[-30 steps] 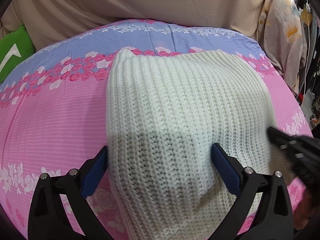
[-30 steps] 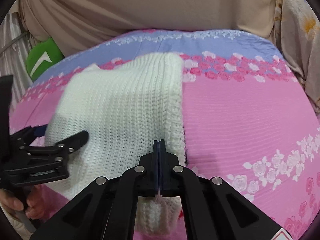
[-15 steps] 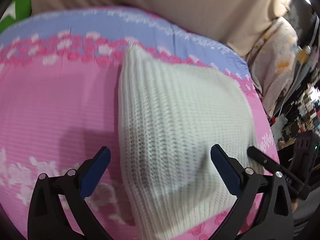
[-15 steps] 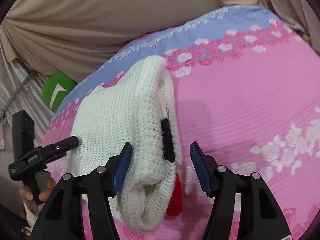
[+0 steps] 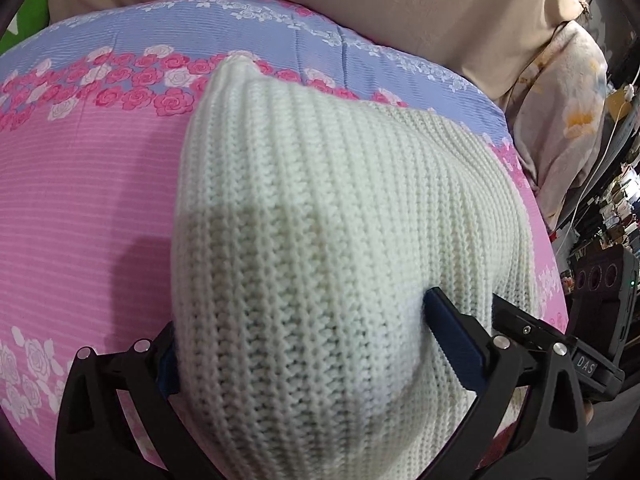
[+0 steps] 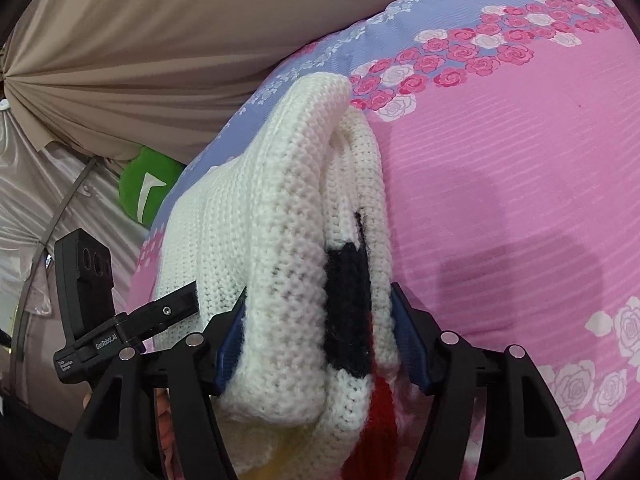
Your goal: Fold small clothes
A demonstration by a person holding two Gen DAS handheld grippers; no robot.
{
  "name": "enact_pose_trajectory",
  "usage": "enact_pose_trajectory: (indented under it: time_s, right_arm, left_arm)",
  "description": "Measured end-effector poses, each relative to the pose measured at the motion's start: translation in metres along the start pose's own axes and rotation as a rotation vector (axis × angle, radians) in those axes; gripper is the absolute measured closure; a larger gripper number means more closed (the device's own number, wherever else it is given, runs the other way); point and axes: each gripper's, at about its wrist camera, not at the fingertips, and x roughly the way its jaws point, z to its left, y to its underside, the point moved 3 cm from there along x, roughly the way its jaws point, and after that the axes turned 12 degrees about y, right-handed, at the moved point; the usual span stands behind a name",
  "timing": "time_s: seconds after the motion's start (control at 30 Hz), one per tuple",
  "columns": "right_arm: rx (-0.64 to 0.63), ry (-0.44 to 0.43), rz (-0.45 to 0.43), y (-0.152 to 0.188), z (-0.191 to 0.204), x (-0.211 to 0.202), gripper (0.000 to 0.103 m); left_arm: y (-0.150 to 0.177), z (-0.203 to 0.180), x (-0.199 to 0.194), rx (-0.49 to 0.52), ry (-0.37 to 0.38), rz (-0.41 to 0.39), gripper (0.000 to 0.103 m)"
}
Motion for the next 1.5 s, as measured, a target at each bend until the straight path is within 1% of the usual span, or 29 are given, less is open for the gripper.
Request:
enact_pose_trajectory:
  time_s: [0.07,0.1,0.17,0.23,0.27,0.3,0.33,0.4,0.43,0.57,0.67,0.73,0.8,0.87,0.9,0.97,1.03,1.1,1.17,1.2,1.23,1.27,1.3,1.37,1.4,1.43,1.47,1.5]
  right_arm:
    - [0.004,-0.009,0.001,0.001,-0.001,0.0,0.045]
    - [0.004,-0.012,0.0,0.001,0.0,0.0,0.05]
    - [0.003,-0.006,-0.014,0.001,0.003,-0.004,0.057]
    - [-0.012,0.024,-0.061,0.001,0.01,-0.017,0.067]
    - [-0.02,0.028,-0.08,0.001,0.014,-0.022,0.068]
    - [-0.029,0.029,-0.104,0.0,0.02,-0.03,0.07]
    - [-0.039,0.027,-0.13,0.0,0.028,-0.039,0.071]
    - [-0.062,0.033,-0.178,0.0,0.04,-0.058,0.072]
    - [-0.077,0.042,-0.212,0.0,0.048,-0.07,0.072]
    - [-0.127,0.046,-0.354,-0.003,0.079,-0.124,0.072]
    - [-0.183,0.026,-0.493,-0.005,0.112,-0.168,0.072]
    - [-0.223,-0.001,-0.584,-0.008,0.137,-0.196,0.072]
    - [-0.264,-0.034,-0.659,-0.012,0.161,-0.215,0.072]
    - [-0.314,-0.069,-0.719,-0.02,0.188,-0.224,0.072]
    - [-0.327,-0.085,-0.729,-0.025,0.2,-0.222,0.072]
    - [-0.343,-0.116,-0.728,-0.038,0.219,-0.21,0.072]
    - [-0.345,-0.153,-0.7,-0.057,0.235,-0.186,0.072]
    - [-0.348,-0.175,-0.654,-0.073,0.249,-0.151,0.072]
    - [-0.335,-0.182,-0.578,-0.088,0.258,-0.099,0.071]
    - [-0.32,-0.18,-0.53,-0.094,0.259,-0.07,0.071]
    - [-0.301,-0.171,-0.463,-0.101,0.257,-0.033,0.069]
    - [-0.277,-0.153,-0.402,-0.105,0.251,0.003,0.068]
    - [-0.25,-0.111,-0.334,-0.107,0.242,0.045,0.067]
    - [-0.217,-0.032,-0.228,-0.101,0.224,0.105,0.067]
    - [-0.209,-0.011,-0.192,-0.096,0.215,0.122,0.067]
    - [-0.198,-0.019,-0.168,-0.09,0.207,0.13,0.067]
    - [-0.194,-0.05,-0.169,-0.087,0.203,0.128,0.067]
    - [-0.196,-0.058,-0.186,-0.088,0.201,0.121,0.065]
  left_arm:
    - [-0.001,-0.001,0.0,0.015,-0.004,0.0,0.005]
    - [-0.003,-0.002,0.002,0.023,-0.007,0.002,0.005]
    - [-0.005,-0.006,-0.001,0.033,-0.006,0.0,0.01]
    - [-0.006,-0.01,-0.009,0.055,-0.006,-0.009,0.025]
    - [-0.007,-0.014,-0.013,0.07,-0.007,-0.014,0.03]
    - [-0.01,-0.018,-0.019,0.089,-0.005,-0.024,0.039]
    - [-0.012,-0.022,-0.025,0.1,0.01,-0.029,0.045]
    - [-0.014,-0.031,-0.039,0.13,0.055,-0.035,0.051]
    - [-0.017,-0.041,-0.048,0.162,0.074,-0.048,0.052]
    - [-0.026,-0.077,-0.095,0.297,0.127,-0.138,0.054]
    - [-0.035,-0.101,-0.15,0.422,0.158,-0.259,0.054]
    - [-0.042,-0.111,-0.185,0.487,0.177,-0.332,0.054]
    - [-0.05,-0.113,-0.218,0.539,0.189,-0.404,0.053]
    - [-0.061,-0.109,-0.249,0.585,0.184,-0.478,0.052]
    - [-0.066,-0.105,-0.257,0.593,0.179,-0.497,0.052]
    - [-0.081,-0.089,-0.273,0.59,0.155,-0.535,0.051]
    - [-0.099,-0.063,-0.277,0.562,0.125,-0.548,0.051]
    - [-0.117,-0.033,-0.273,0.529,0.081,-0.541,0.051]
    - [-0.135,0.008,-0.257,0.474,0.034,-0.517,0.05]
    - [-0.145,0.035,-0.239,0.445,0.003,-0.49,0.05]
    - [-0.153,0.056,-0.223,0.417,-0.014,-0.467,0.047]
    - [-0.16,0.086,-0.199,0.38,-0.035,-0.428,0.046]
    - [-0.163,0.112,-0.178,0.345,-0.055,-0.4,0.044]
    - [-0.166,0.173,-0.127,0.223,-0.124,-0.307,0.044]
    - [-0.163,0.203,-0.108,0.136,-0.137,-0.248,0.046]
    - [-0.16,0.221,-0.102,0.075,-0.156,-0.236,0.045]
    - [-0.157,0.233,-0.11,0.057,-0.096,-0.269,0.044]
    - [-0.156,0.239,-0.119,0.047,-0.034,-0.29,0.042]
